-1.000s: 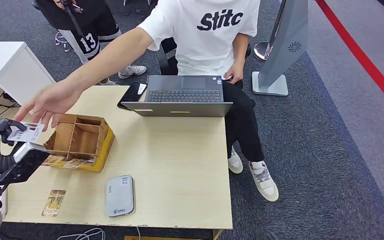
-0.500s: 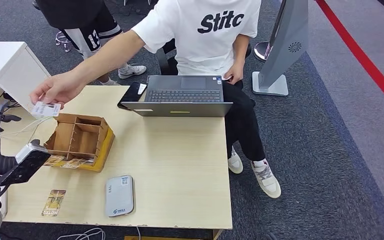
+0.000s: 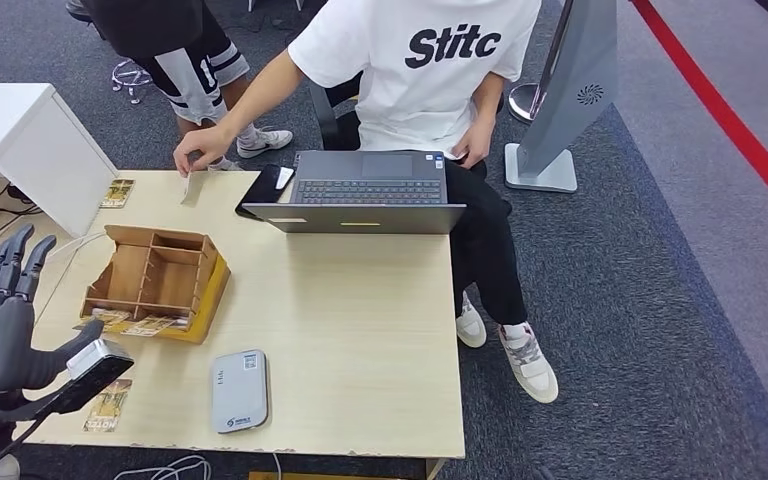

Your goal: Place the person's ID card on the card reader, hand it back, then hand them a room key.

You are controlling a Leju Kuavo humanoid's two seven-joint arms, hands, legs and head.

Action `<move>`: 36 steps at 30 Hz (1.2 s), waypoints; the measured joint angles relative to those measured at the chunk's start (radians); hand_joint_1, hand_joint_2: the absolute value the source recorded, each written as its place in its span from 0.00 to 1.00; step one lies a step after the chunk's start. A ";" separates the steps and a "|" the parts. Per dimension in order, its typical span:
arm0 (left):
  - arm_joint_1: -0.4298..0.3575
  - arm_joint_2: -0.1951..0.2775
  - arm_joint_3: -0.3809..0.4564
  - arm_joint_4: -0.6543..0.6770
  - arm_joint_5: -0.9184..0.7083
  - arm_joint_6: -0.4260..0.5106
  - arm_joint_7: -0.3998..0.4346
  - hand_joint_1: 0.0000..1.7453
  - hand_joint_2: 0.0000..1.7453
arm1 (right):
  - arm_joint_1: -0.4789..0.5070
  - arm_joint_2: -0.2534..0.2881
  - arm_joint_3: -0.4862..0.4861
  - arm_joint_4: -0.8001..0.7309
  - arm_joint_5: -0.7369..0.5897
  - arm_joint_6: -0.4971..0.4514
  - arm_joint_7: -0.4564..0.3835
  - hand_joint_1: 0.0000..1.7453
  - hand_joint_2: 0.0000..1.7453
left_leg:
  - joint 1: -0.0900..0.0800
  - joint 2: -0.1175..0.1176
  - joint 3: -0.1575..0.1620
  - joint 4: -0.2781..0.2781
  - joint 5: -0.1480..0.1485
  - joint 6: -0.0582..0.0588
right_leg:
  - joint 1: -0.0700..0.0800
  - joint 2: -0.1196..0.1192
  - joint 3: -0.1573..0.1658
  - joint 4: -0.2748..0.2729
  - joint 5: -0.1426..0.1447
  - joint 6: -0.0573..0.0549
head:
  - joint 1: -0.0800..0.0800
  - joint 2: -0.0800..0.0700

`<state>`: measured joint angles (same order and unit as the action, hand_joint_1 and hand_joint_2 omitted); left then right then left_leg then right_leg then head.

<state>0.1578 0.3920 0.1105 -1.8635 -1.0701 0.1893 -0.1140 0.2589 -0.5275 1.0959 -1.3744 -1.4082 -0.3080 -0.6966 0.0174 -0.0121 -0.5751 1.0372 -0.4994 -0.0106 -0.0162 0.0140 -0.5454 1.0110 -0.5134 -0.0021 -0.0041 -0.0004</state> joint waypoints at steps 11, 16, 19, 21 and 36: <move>0.069 0.073 -0.020 0.078 -0.097 -0.004 0.008 0.00 1.00 | -0.003 -0.008 0.000 0.000 -0.002 0.024 -0.002 0.00 1.00 | 0.000 0.000 0.000 0.000 0.000 0.000 | 0.000 0.000 0.000 0.000 0.000 0.000 | 0.000 0.000; 0.048 0.074 -0.020 0.168 -0.110 -0.006 0.025 0.00 1.00 | -0.010 -0.009 0.000 0.004 0.002 0.030 0.004 0.00 1.00 | 0.000 0.000 0.000 0.000 0.000 0.000 | 0.000 0.000 0.000 0.000 0.000 0.000 | 0.000 0.000; 0.021 0.074 -0.020 0.223 -0.122 -0.004 0.027 0.00 1.00 | -0.017 -0.009 0.000 0.010 0.005 0.036 0.010 0.00 1.00 | 0.000 0.000 0.000 0.000 0.000 0.000 | 0.000 0.000 0.000 0.000 0.000 0.000 | 0.000 0.000; 0.009 0.073 -0.020 0.245 -0.124 -0.004 0.027 0.00 1.00 | -0.019 -0.009 0.000 0.014 0.006 0.037 0.012 0.00 1.00 | 0.000 0.000 0.000 0.000 0.000 0.000 | 0.000 0.000 0.000 0.000 0.000 0.000 | 0.000 0.000; -0.086 0.042 -0.034 0.360 -0.163 -0.038 0.056 0.00 1.00 | -0.039 -0.006 0.001 0.044 0.027 0.058 0.034 0.00 1.00 | 0.000 0.000 0.000 0.000 0.000 0.000 | 0.000 0.001 0.000 0.000 0.000 0.000 | 0.001 0.000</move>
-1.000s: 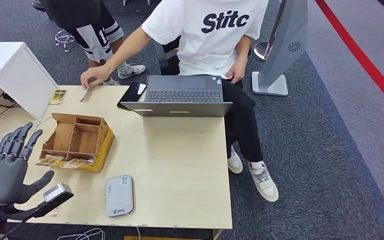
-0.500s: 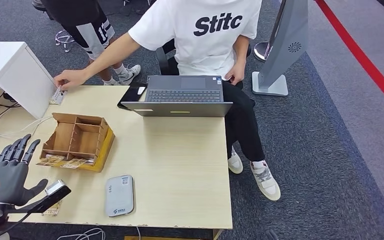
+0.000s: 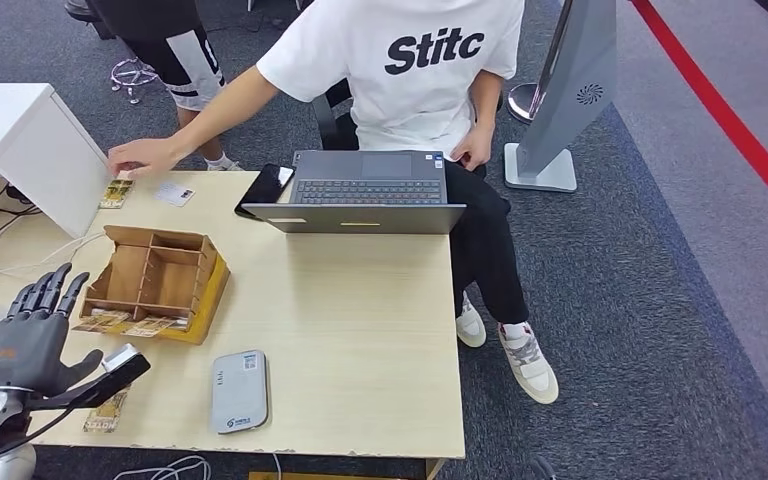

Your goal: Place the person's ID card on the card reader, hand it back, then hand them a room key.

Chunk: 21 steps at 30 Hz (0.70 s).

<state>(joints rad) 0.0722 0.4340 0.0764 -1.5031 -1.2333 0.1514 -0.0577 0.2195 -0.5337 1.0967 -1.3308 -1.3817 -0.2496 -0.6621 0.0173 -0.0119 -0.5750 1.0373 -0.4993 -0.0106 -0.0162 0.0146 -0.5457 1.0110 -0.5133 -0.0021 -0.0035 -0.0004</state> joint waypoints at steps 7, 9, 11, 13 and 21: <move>-0.024 -0.015 -0.020 0.026 -0.016 -0.012 0.006 0.00 1.00 | -0.006 0.004 0.000 0.010 0.007 0.006 0.007 0.00 1.00 | 0.000 0.000 0.000 0.000 0.000 0.000 | 0.000 0.000 0.000 0.000 0.000 0.000 | 0.000 0.000; -0.038 -0.019 -0.032 0.037 -0.025 -0.021 0.010 0.00 1.00 | -0.009 0.006 0.000 0.013 0.013 0.011 0.012 0.00 1.00 | 0.000 0.000 0.000 0.000 0.000 0.000 | 0.000 0.000 0.000 0.000 0.000 0.000 | 0.000 0.000; -0.053 -0.026 -0.045 0.050 -0.029 -0.028 0.014 0.00 1.00 | -0.011 0.009 0.000 0.017 0.018 0.015 0.017 0.00 1.00 | 0.000 0.000 0.000 0.000 0.000 0.000 | 0.000 0.000 0.000 0.000 0.000 0.000 | 0.000 0.000; -0.063 -0.032 -0.058 0.060 -0.028 -0.036 0.017 0.00 1.00 | -0.014 0.013 0.000 0.022 0.026 0.019 0.024 0.00 1.00 | 0.000 0.000 0.000 0.000 0.000 0.000 | 0.000 0.000 0.000 0.000 0.000 0.000 | 0.000 0.000; -0.089 -0.059 -0.107 0.089 -0.035 -0.059 0.044 0.00 1.00 | -0.015 0.031 -0.015 0.042 0.066 0.034 0.056 0.00 1.00 | 0.000 0.000 0.000 0.000 0.000 0.000 | 0.000 0.001 0.000 0.000 0.000 0.000 | 0.000 0.000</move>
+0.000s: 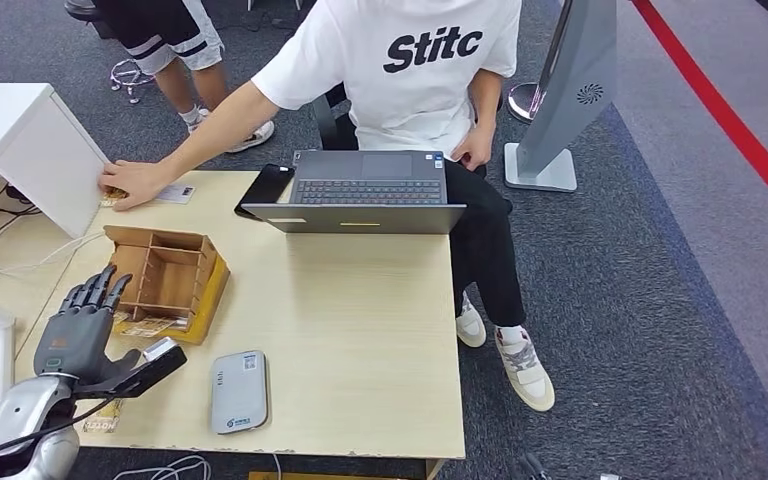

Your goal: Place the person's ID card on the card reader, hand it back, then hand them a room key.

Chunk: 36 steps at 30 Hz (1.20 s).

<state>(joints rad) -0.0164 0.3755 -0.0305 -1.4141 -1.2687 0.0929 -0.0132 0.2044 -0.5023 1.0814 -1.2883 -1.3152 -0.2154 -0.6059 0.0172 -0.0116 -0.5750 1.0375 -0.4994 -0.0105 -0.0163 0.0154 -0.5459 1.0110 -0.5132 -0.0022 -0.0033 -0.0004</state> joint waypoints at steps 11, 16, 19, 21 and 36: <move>-0.005 -0.026 -0.011 0.018 -0.011 -0.006 0.019 0.00 1.00 | 0.004 0.016 -0.028 0.015 0.022 0.012 0.018 0.00 1.00 | 0.000 0.000 0.000 0.000 0.000 0.000 | 0.000 0.000 0.000 0.000 0.000 0.000 | 0.000 0.000; -0.005 -0.031 -0.012 0.018 -0.014 -0.006 0.026 0.00 1.00 | 0.008 0.022 -0.041 0.017 0.029 0.013 0.020 0.00 1.00 | 0.000 0.000 0.000 0.000 0.000 0.000 | 0.000 0.000 0.000 0.000 0.000 0.000 | 0.000 0.000; -0.005 -0.034 -0.013 0.018 -0.014 -0.006 0.030 0.00 1.00 | 0.010 0.024 -0.043 0.017 0.029 0.013 0.020 0.00 1.00 | 0.000 0.000 0.000 0.000 0.000 0.000 | 0.000 0.000 0.000 0.000 0.000 0.000 | 0.000 0.000; -0.005 -0.035 -0.013 0.018 -0.014 -0.006 0.030 0.00 1.00 | 0.010 0.024 -0.044 0.017 0.030 0.013 0.020 0.00 1.00 | 0.000 0.000 0.000 0.000 0.000 0.000 | 0.000 0.000 0.000 0.000 0.000 0.000 | 0.000 0.000; -0.005 -0.036 -0.014 0.018 -0.016 -0.016 0.038 1.00 1.00 | 0.027 0.034 -0.081 0.020 0.064 0.024 0.046 0.00 1.00 | 0.000 0.000 0.000 0.000 0.000 0.000 | 0.000 0.000 0.000 0.000 0.000 0.000 | 0.000 0.000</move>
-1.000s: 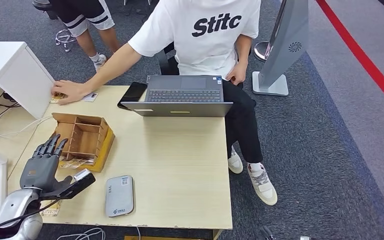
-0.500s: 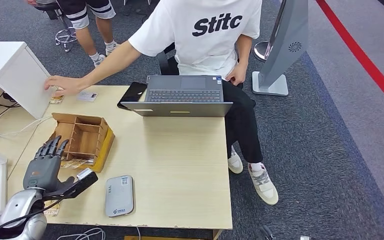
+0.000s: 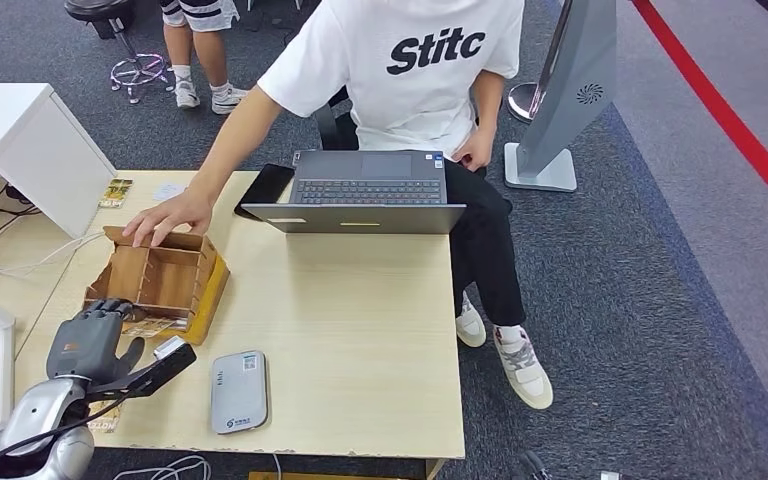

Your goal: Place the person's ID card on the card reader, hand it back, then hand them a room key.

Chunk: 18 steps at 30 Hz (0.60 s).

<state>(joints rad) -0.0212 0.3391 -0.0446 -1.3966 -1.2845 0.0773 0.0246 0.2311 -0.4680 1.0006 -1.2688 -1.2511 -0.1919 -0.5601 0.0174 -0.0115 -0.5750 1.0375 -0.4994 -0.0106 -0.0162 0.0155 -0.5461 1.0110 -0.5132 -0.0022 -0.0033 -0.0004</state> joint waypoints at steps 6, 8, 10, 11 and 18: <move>-0.001 -0.003 0.000 -0.008 -0.023 0.009 0.016 1.00 1.00 | 0.020 0.012 -0.039 0.000 0.041 0.013 0.025 0.00 1.00 | 0.000 0.000 0.000 0.000 0.000 0.000 | 0.000 0.000 0.000 0.000 0.000 0.000 | 0.000 0.000; -0.002 -0.006 0.000 -0.013 -0.029 0.009 0.021 1.00 1.00 | 0.027 0.017 -0.054 0.000 0.053 0.015 0.032 0.00 1.00 | 0.000 0.000 0.000 0.000 0.000 0.000 | 0.000 0.000 0.000 0.000 0.000 0.000 | 0.000 0.000; -0.003 -0.008 0.000 -0.016 -0.032 0.008 0.025 1.00 1.00 | 0.034 0.022 -0.068 0.000 0.063 0.018 0.039 0.00 1.00 | 0.000 0.000 0.000 0.000 0.000 0.000 | 0.000 0.000 0.000 0.000 0.000 0.000 | 0.000 0.000; -0.004 -0.009 0.000 -0.018 -0.032 0.008 0.026 1.00 1.00 | 0.036 0.024 -0.075 0.000 0.068 0.021 0.042 0.00 1.00 | 0.000 0.000 0.000 0.000 0.000 0.000 | 0.000 0.000 0.000 0.000 0.000 0.000 | 0.000 0.000; -0.024 -0.018 0.007 -0.051 -0.006 0.023 0.023 1.00 1.00 | 0.063 0.045 -0.129 0.000 0.121 0.039 0.072 0.00 1.00 | 0.000 0.000 0.000 0.000 0.000 0.000 | 0.000 -0.001 0.000 0.000 0.000 0.000 | 0.000 0.000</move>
<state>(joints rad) -0.0448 0.3207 -0.0380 -1.4477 -1.2909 0.1005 0.0472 0.2944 -0.4231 0.8720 -1.2688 -1.1304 -0.1526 -0.4881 0.0174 -0.0120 -0.5751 1.0375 -0.4994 -0.0106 -0.0162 0.0148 -0.5460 1.0110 -0.5132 -0.0022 -0.0033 -0.0004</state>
